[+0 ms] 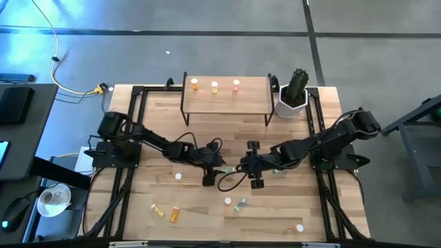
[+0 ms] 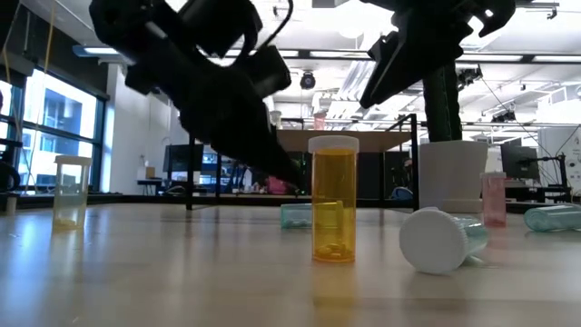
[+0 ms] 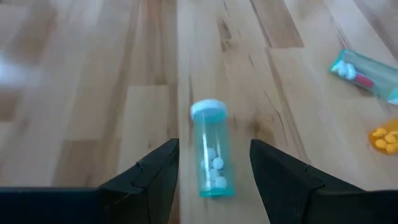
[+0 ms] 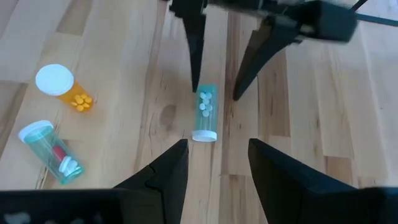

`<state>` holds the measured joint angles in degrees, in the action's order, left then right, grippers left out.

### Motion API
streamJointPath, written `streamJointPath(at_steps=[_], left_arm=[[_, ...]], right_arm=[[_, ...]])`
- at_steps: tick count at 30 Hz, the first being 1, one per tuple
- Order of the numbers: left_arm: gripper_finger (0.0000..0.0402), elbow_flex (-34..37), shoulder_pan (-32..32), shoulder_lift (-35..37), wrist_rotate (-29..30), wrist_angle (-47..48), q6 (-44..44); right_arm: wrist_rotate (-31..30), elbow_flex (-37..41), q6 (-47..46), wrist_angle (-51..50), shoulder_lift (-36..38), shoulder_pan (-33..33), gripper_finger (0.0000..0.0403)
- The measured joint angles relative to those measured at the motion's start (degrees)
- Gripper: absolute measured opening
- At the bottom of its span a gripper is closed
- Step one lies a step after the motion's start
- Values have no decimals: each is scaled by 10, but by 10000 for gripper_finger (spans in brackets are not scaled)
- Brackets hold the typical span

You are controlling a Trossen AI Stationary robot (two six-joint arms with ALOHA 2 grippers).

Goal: Pick and place medicine bottles onto shelf by color
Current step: Put the top right blue pill bottle on the shelf

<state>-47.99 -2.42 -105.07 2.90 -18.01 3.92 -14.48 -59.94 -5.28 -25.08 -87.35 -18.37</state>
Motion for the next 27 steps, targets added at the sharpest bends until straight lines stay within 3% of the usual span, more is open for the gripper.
streamJointPath(at_steps=[27], left_arm=[[188, -17, 6, -75, -3, -31, 4]], right_arm=[[0, 0, 0, -1, 0, 0, 158]])
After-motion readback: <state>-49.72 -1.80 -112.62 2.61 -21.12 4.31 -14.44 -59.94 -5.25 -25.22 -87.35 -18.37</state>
